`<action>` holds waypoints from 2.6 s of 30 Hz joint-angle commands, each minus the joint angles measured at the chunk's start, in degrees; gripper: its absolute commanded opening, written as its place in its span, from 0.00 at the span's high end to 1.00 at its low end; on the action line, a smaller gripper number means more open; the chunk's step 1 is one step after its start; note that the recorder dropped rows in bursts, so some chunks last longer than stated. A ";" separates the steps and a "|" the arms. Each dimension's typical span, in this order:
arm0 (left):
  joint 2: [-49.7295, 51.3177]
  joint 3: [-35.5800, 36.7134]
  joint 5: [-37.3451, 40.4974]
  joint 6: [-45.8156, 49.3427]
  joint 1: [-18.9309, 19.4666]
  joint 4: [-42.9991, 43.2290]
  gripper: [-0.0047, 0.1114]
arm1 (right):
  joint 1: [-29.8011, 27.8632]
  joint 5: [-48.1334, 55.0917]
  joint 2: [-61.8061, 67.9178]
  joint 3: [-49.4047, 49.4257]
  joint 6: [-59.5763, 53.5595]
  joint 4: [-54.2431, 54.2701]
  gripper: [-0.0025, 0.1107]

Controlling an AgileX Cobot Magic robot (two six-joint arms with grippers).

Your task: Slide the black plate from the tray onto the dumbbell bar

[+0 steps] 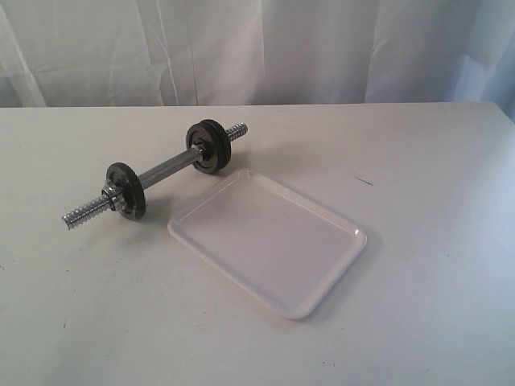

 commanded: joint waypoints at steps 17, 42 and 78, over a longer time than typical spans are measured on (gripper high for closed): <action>-10.04 8.53 3.43 -12.38 8.04 5.95 0.96 | -0.15 -0.73 -0.37 0.26 0.00 -0.36 0.98; -11.59 8.53 4.06 -12.18 8.04 7.41 0.96 | -0.15 -0.73 -0.37 0.26 0.00 -0.36 0.98; -11.59 8.53 4.06 -12.18 8.04 8.48 0.96 | -0.15 -0.73 -0.37 0.26 0.00 -0.36 0.98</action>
